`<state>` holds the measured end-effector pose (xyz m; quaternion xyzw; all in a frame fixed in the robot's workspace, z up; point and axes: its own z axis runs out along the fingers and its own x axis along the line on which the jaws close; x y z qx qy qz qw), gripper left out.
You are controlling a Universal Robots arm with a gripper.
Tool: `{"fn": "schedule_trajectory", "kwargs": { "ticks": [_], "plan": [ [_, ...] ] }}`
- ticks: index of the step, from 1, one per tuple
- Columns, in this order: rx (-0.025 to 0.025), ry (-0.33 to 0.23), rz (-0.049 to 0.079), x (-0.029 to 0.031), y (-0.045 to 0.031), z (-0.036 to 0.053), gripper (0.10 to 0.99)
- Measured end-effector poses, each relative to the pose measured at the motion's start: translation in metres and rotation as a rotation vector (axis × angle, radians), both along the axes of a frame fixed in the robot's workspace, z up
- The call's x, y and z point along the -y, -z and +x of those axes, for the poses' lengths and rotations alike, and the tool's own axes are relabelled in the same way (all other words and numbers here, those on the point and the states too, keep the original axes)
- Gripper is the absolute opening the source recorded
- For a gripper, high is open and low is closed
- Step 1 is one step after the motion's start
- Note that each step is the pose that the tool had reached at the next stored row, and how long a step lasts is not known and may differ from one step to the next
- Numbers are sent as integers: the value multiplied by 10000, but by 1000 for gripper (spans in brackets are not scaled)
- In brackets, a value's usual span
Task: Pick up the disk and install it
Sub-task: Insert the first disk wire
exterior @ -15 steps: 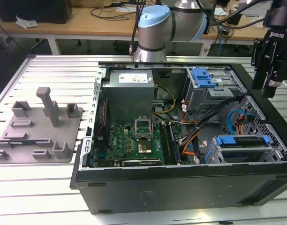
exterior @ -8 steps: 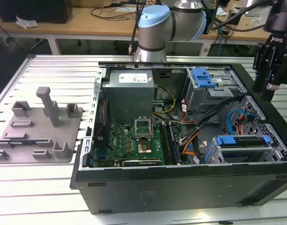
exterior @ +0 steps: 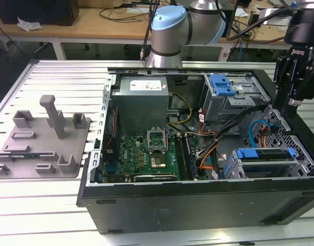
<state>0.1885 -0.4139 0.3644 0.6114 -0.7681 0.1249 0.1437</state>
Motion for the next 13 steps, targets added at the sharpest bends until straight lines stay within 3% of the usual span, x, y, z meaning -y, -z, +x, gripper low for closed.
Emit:
{"fn": "schedule_trajectory", "kwargs": {
  "ticks": [5, 6, 13],
  "plan": [
    [2, 2, -8, -6, 121, -3, 486],
    [2, 1, -10, -7, 129, -3, 349],
    [-2, 2, -113, -6, 191, -22, 349]
  ]
}}
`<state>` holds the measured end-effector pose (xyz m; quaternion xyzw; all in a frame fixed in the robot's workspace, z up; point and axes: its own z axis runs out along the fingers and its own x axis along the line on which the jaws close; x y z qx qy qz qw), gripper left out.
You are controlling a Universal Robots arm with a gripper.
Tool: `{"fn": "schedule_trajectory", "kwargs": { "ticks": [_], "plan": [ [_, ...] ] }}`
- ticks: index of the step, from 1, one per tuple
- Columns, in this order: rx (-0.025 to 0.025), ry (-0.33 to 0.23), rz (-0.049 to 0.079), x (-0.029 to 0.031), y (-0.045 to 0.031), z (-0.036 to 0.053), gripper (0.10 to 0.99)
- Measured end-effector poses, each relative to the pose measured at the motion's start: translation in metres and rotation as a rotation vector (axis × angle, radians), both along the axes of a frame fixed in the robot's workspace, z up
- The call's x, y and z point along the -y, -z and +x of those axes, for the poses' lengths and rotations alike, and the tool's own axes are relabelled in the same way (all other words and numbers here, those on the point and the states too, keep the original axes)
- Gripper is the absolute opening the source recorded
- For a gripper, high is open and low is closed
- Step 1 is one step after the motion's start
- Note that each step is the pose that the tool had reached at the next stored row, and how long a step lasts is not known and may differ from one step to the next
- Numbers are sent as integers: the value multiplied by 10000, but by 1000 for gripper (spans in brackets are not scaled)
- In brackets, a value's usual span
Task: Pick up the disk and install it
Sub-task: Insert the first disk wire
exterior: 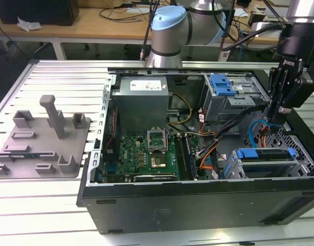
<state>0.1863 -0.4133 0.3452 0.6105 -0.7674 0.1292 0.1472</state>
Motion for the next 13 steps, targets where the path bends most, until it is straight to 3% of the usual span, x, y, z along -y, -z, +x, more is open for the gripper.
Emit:
{"fn": "schedule_trajectory", "kwargs": {
  "ticks": [5, 9, 13],
  "plan": [
    [-2, -65, -45, 0, 10, -6, 349],
    [-2, -212, -157, -1, 21, -16, 349],
    [-1, -216, -166, -12, 39, -36, 333]
  ]
}}
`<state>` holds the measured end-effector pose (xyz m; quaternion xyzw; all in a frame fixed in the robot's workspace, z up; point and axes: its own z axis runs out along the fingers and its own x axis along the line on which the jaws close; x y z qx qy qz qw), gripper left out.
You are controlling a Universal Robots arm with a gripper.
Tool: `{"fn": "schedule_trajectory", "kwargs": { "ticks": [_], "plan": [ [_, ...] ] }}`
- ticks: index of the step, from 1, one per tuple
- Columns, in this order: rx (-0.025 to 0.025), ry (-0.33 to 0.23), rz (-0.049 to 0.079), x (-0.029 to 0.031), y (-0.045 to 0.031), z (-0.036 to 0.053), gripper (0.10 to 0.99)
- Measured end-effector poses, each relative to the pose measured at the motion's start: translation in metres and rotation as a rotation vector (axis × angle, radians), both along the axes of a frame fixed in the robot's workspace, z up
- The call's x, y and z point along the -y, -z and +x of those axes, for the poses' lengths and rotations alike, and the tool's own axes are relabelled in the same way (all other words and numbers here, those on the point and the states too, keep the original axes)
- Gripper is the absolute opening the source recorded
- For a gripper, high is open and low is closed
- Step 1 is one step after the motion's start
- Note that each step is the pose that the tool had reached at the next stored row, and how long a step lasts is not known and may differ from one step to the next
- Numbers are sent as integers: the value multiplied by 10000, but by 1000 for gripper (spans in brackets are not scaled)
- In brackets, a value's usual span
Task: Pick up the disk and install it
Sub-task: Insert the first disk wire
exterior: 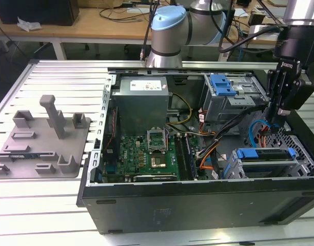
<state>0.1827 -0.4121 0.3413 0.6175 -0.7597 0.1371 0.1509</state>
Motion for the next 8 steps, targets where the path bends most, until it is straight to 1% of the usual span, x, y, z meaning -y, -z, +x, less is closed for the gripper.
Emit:
{"fn": "schedule_trajectory", "kwargs": {
  "ticks": [2, 3, 5, 8],
  "plan": [
    [0, 2, -31, -21, 0, -2, 200],
    [-1, 2, -43, -25, 0, -2, 169],
    [0, -2, -72, -27, -1, -1, 169],
    [0, -2, -84, -27, 0, -2, 169]
  ]
}}
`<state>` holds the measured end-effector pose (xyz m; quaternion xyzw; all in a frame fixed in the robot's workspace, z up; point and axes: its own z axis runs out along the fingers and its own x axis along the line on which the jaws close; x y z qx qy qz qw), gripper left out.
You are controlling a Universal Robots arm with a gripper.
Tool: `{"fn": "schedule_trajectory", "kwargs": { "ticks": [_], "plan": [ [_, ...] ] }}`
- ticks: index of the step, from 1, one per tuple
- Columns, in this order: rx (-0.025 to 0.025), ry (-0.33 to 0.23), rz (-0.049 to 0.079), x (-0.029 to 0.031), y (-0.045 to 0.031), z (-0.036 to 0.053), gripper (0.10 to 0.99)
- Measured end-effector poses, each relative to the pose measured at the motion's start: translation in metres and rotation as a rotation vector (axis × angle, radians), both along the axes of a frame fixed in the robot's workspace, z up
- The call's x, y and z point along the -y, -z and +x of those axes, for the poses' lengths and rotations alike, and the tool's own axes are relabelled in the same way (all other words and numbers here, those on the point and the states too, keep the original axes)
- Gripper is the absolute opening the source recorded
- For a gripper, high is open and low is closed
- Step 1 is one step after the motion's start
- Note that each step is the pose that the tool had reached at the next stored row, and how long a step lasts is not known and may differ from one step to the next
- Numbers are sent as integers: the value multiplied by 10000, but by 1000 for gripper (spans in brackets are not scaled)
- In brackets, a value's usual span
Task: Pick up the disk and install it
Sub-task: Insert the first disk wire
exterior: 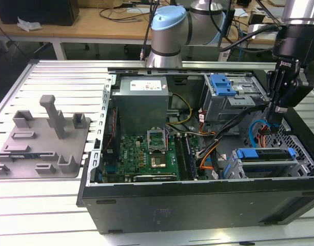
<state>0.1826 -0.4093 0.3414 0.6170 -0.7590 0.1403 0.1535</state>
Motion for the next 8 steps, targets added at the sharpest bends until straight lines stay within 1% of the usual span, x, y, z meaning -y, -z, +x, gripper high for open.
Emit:
{"fn": "schedule_trajectory", "kwargs": {
  "ticks": [2, 6, 7, 8],
  "plan": [
    [0, -1, 52, 14, -8, 1, 169],
    [0, 1, 110, 49, -59, 0, 169],
    [0, 2, 136, 66, -63, -1, 169],
    [-1, 0, 195, 105, -64, 0, 169]
  ]
}}
